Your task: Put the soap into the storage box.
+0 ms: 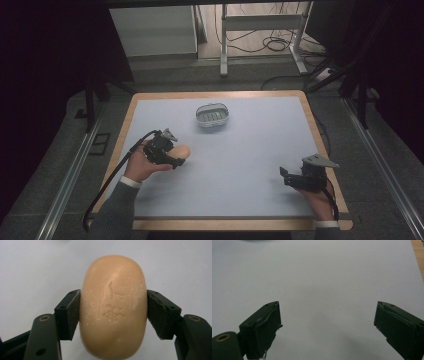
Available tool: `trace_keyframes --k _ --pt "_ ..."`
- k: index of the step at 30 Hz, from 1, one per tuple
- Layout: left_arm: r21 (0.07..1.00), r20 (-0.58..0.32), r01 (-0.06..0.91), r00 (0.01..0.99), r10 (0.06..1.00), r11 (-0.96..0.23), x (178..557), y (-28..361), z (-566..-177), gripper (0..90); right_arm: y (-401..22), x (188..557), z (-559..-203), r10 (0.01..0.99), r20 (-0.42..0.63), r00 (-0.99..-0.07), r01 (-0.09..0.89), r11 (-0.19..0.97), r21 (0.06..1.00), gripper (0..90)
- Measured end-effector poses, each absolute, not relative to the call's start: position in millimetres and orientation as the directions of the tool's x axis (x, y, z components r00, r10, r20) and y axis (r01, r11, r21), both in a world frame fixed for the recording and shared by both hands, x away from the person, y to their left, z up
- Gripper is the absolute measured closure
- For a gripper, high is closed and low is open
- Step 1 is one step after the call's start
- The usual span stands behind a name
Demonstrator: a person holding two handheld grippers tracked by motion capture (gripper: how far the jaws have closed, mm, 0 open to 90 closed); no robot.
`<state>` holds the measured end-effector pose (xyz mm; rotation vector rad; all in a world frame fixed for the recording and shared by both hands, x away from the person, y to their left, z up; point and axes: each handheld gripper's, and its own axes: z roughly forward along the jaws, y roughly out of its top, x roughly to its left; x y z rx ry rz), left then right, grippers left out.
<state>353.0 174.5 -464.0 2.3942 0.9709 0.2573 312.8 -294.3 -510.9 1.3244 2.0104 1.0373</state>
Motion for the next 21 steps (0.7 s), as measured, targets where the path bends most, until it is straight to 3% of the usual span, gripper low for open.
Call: trace_keyframes --k 21 --pt "0.548 -0.028 0.593 0.718 0.696 -0.590 368 170 -457 32.3 -295 313 -511 0.922 -0.001 -0.388 0.529 0.224 0.818 7.3"
